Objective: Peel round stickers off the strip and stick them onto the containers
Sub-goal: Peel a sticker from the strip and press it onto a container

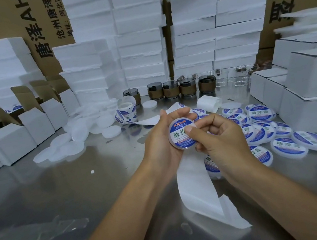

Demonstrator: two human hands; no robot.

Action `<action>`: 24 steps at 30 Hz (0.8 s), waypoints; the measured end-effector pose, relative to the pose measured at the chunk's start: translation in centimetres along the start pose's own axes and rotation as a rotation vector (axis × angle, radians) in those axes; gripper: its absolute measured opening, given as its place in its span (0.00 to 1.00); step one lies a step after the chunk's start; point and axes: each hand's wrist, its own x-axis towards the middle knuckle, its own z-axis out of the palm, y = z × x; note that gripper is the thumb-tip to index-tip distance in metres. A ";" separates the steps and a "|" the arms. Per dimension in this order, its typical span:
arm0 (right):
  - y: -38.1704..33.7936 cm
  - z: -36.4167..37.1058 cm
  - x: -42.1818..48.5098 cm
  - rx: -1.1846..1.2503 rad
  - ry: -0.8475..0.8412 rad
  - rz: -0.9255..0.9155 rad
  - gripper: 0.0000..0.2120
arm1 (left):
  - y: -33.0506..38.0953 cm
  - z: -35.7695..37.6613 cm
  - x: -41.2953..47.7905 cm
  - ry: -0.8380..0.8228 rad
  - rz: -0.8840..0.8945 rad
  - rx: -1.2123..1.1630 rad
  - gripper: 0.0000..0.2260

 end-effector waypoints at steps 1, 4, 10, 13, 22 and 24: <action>0.0 0.0 0.0 0.001 0.004 0.002 0.06 | 0.0 0.0 0.0 0.000 0.001 0.000 0.22; 0.0 -0.1 0.0 0.005 0.013 0.001 0.06 | 0.1 0.0 -0.1 -0.009 0.004 -0.001 0.21; 0.0 0.0 0.1 -0.016 0.031 -0.019 0.06 | 0.1 0.1 -0.1 -0.026 0.009 0.000 0.22; 0.0 0.0 0.1 -0.019 0.030 -0.023 0.06 | 0.1 0.1 -0.1 -0.033 0.012 0.002 0.22; 0.1 0.2 0.0 -0.059 0.086 -0.080 0.06 | 0.4 0.8 -0.6 -0.094 0.076 0.078 0.12; 0.1 0.1 0.1 -0.082 0.105 -0.084 0.06 | 0.4 1.0 -0.6 -0.105 0.114 0.126 0.10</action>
